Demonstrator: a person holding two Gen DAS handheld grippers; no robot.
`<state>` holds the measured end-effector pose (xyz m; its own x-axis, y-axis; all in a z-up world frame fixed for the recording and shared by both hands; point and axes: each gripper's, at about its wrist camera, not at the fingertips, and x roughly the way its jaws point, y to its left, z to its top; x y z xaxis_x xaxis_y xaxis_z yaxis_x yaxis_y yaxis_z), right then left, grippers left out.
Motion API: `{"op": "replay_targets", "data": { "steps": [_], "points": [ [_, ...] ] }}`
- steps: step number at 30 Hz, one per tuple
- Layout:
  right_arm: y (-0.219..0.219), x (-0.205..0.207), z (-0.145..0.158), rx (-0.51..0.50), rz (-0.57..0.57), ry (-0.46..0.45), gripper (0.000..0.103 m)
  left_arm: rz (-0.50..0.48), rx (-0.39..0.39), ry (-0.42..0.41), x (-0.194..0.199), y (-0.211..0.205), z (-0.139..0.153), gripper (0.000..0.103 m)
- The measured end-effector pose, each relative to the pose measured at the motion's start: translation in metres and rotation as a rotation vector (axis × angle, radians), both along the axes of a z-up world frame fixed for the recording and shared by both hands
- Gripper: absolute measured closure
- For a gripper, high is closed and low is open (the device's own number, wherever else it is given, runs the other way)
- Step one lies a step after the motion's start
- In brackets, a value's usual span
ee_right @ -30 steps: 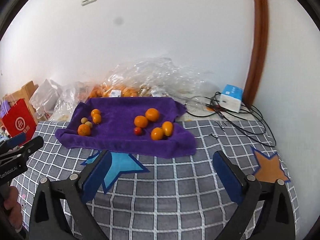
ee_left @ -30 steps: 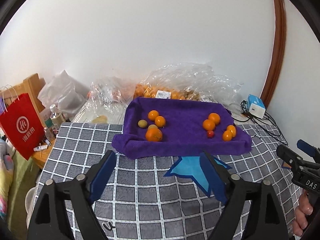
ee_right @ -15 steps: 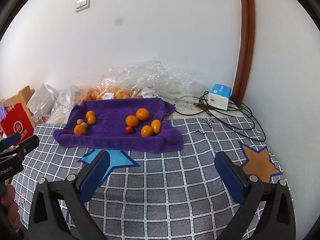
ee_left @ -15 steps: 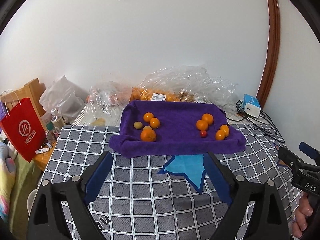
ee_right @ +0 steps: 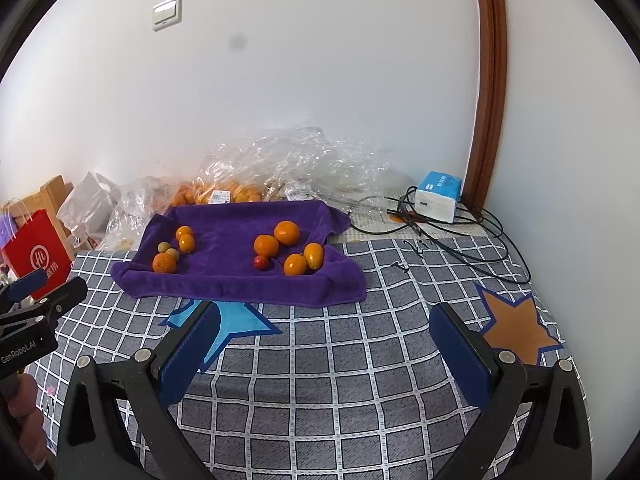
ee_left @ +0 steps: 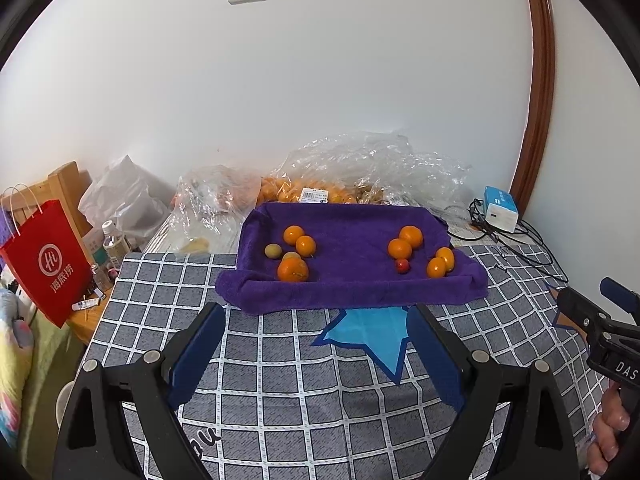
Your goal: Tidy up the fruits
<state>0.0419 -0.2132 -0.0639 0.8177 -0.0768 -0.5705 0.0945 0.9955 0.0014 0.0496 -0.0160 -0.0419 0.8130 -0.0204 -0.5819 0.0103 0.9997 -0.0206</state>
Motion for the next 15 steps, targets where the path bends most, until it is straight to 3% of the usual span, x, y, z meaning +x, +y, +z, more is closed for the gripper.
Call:
{"op": "replay_targets", "data": {
  "steps": [15],
  "points": [
    [0.0081,-0.0009,0.0008,-0.011,0.011,-0.003,0.0,0.004,-0.004,-0.011,-0.0022,0.0062,0.0059,0.011]
  ]
}}
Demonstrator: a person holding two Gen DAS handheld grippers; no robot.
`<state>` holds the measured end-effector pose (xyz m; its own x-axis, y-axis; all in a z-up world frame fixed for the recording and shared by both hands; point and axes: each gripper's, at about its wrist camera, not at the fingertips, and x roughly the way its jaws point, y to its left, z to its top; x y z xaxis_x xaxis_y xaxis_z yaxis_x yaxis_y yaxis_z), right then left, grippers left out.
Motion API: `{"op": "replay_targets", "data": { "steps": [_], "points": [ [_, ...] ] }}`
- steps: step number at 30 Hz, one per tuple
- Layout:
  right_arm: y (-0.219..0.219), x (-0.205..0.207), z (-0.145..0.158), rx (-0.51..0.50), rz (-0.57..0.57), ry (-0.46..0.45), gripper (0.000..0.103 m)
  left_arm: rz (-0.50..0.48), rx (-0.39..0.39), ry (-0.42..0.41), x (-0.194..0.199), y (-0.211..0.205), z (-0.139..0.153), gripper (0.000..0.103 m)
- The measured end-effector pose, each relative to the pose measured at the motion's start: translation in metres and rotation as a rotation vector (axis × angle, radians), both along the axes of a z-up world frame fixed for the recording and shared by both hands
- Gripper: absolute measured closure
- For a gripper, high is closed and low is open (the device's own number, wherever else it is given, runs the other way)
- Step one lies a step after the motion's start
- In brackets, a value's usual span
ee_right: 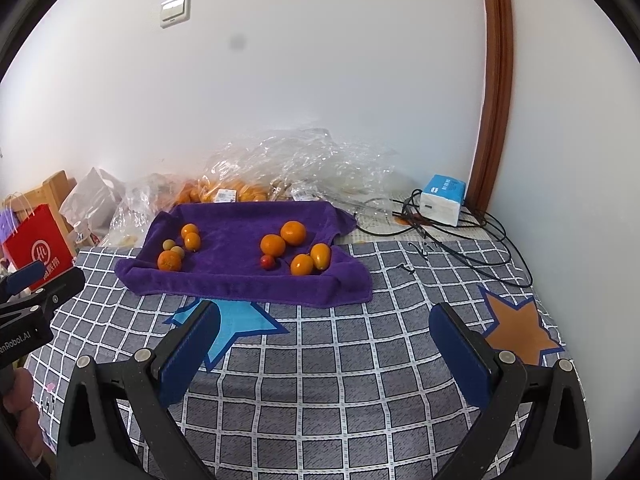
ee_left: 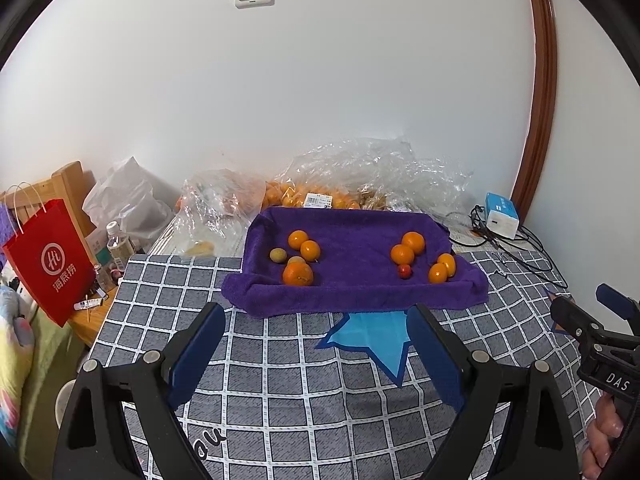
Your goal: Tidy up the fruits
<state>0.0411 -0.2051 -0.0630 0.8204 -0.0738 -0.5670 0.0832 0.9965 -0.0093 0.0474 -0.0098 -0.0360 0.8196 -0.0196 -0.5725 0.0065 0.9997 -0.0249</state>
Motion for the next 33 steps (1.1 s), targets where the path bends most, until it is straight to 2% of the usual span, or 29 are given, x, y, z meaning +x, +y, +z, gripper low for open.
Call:
{"op": "replay_targets", "data": {
  "steps": [33],
  "points": [
    [0.0029,-0.0028,0.0038,-0.016,0.003,-0.012,0.0,-0.001,-0.013,-0.004,-0.0007,0.0043,0.0044,0.01]
  ]
}}
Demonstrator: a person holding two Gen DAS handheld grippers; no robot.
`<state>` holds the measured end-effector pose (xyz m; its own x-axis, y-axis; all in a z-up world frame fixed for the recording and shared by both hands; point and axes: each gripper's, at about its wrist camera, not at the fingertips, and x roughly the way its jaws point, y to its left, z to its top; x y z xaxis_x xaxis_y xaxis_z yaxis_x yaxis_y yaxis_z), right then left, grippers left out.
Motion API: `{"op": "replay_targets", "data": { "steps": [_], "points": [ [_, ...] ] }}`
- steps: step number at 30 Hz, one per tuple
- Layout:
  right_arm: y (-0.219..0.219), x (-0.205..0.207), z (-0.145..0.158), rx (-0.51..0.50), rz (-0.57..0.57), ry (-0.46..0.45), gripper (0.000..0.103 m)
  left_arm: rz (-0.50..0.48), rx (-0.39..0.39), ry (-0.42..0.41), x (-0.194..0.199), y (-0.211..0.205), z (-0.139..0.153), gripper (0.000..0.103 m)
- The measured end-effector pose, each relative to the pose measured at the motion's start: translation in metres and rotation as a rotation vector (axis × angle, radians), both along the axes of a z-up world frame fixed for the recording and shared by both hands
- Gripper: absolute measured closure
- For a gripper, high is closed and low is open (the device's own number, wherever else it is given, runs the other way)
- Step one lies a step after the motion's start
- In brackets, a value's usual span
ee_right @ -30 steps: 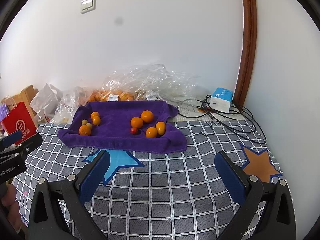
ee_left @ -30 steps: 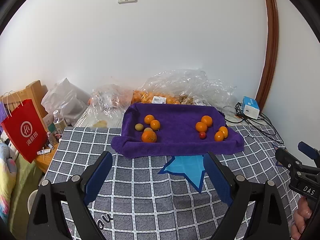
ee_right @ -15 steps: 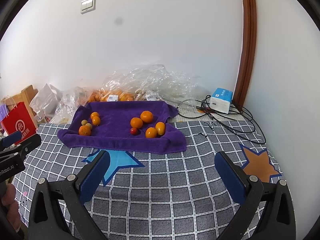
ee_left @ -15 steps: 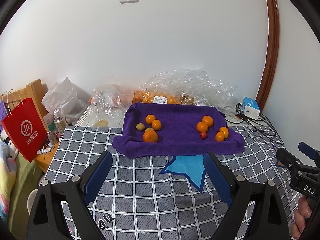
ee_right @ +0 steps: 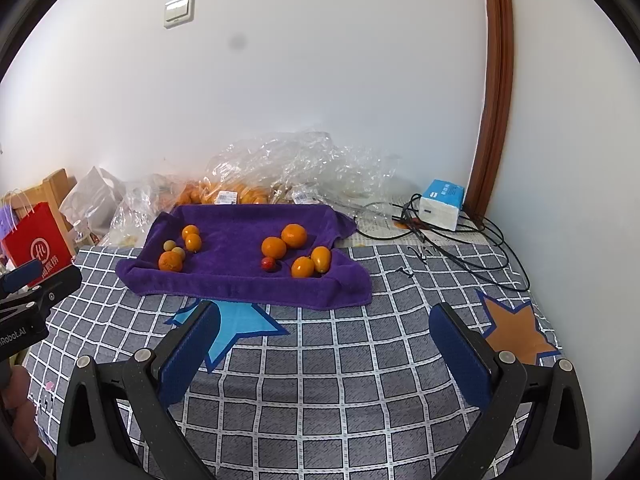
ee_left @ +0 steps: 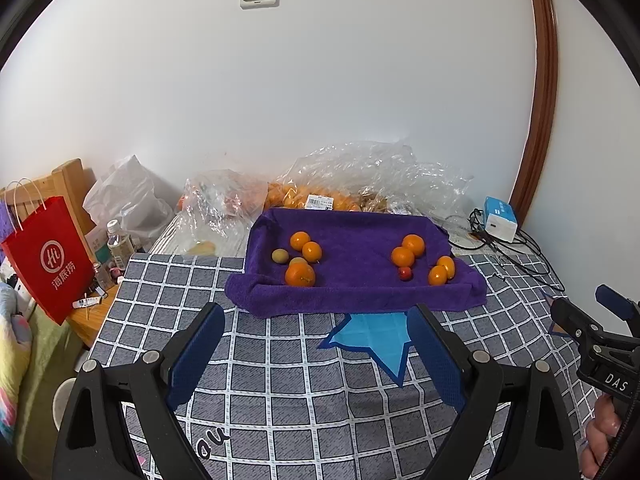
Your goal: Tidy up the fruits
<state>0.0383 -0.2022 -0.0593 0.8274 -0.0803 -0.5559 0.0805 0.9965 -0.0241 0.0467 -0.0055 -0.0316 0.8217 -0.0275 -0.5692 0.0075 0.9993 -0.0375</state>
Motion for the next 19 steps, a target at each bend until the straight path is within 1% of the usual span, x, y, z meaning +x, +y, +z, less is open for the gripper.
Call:
{"op": "replay_targets", "data": {
  "steps": [17,19],
  "points": [
    [0.004,-0.0014,0.0008,-0.005,0.005,-0.007,0.0,0.002,-0.007,-0.009,-0.0026,0.0,0.0006,0.01],
    [0.0045,-0.0008,-0.0007,-0.006,0.005,-0.006,0.0,-0.008,0.008,-0.007,-0.0008,-0.0016,-0.0005,0.009]
  ]
}}
